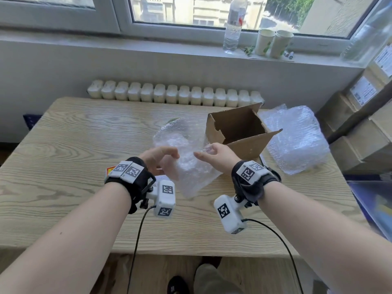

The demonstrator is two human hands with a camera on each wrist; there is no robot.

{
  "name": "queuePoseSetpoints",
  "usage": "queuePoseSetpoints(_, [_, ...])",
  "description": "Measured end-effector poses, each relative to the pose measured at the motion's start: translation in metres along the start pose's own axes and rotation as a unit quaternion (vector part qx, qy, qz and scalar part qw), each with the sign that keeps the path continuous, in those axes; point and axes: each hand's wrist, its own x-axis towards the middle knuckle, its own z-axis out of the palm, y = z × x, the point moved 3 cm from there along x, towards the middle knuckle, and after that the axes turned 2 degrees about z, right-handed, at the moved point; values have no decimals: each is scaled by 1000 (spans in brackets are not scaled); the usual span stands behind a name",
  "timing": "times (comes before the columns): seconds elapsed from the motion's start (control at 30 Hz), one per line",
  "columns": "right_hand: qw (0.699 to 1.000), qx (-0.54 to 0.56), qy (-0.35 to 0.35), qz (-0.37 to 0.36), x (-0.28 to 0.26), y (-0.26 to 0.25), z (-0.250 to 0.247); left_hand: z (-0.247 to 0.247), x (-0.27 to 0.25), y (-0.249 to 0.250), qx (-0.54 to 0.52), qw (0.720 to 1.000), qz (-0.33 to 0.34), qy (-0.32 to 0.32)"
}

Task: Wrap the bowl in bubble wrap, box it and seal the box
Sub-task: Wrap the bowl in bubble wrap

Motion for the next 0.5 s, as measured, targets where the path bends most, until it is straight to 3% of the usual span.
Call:
queuePoseSetpoints(0.1, [997,74,37,-4,7,3,0,5,-7,2,7,999,17,-32])
queuePoseSetpoints(0.27, [984,176,15,13,10,3,2,6,-11,5,-42,996,46,-62])
queuePoseSetpoints(0.5, [989,144,27,9,6,5,-7,8,0,5,-96,994,48,-28])
